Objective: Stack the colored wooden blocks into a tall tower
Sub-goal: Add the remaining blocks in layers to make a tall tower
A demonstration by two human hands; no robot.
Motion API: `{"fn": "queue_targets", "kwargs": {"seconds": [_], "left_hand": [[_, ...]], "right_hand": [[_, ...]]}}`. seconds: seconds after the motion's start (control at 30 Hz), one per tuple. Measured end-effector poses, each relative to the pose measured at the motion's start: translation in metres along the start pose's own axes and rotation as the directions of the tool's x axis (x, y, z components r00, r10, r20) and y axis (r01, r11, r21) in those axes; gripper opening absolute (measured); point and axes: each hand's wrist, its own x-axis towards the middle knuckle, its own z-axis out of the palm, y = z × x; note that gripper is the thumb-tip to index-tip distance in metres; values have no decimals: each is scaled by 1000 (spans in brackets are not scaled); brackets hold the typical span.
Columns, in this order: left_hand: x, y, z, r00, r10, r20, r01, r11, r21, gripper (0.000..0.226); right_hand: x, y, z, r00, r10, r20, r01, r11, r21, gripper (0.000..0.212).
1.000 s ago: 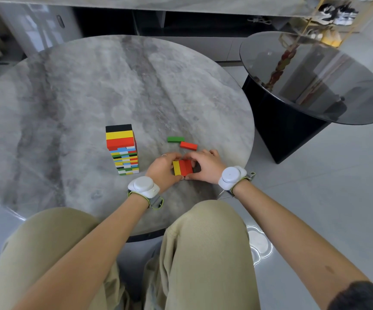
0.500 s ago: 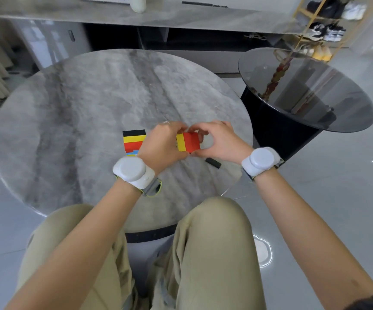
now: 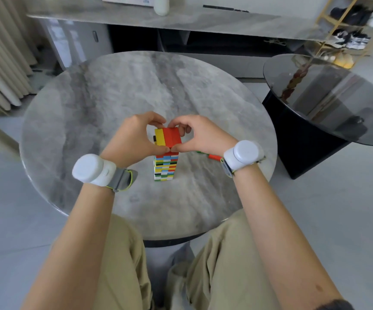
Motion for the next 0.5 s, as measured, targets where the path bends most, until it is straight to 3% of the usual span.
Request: {"fn": "queue_targets", "kwargs": {"seconds": [0.5], "left_hand": [[4, -13, 3, 999, 27, 20, -29, 995, 96, 67]], "right_hand": [[9, 6, 8, 999, -32, 2, 32, 999, -3, 48]]}}
